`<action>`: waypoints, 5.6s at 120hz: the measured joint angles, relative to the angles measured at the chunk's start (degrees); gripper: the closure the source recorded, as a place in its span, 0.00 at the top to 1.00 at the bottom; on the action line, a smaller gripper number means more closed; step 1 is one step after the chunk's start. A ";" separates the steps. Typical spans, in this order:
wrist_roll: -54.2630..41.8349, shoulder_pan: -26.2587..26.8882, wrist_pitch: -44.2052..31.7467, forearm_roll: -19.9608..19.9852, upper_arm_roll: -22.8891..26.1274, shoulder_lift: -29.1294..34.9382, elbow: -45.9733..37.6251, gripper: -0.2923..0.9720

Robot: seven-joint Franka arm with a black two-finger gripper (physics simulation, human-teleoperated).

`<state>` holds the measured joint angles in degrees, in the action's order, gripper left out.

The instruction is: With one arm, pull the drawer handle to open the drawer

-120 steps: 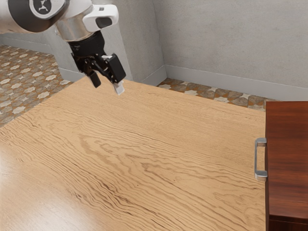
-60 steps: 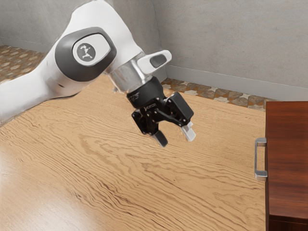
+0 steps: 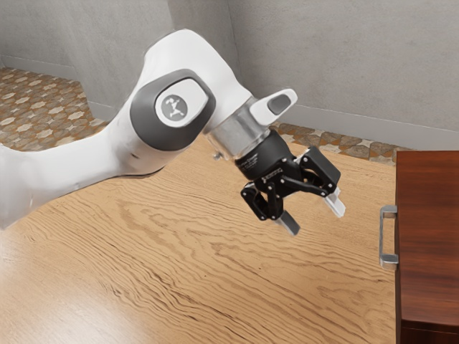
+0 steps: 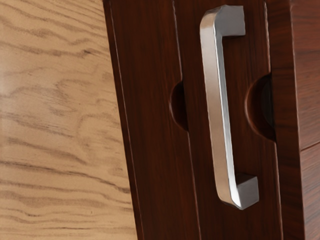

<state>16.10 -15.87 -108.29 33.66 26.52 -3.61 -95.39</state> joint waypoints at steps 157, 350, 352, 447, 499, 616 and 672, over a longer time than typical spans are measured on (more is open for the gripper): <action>8.08 0.46 -12.29 -5.07 7.40 -6.92 -0.84 0.69; 11.12 6.04 -7.61 -11.33 -5.80 -6.94 1.28 0.49; 10.89 6.95 -7.32 -10.98 -7.01 -6.68 1.27 0.49; -1.18 9.32 3.12 -6.02 -19.99 -1.78 -1.96 0.56; -4.81 9.45 6.75 -11.66 -20.68 -0.20 -2.68 0.56; -10.15 10.89 9.61 -13.32 -21.86 2.32 -2.22 0.63; -12.59 21.14 12.49 -17.79 -35.71 4.99 8.34 0.72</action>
<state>3.51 5.26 -95.80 15.86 -9.20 1.38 -87.05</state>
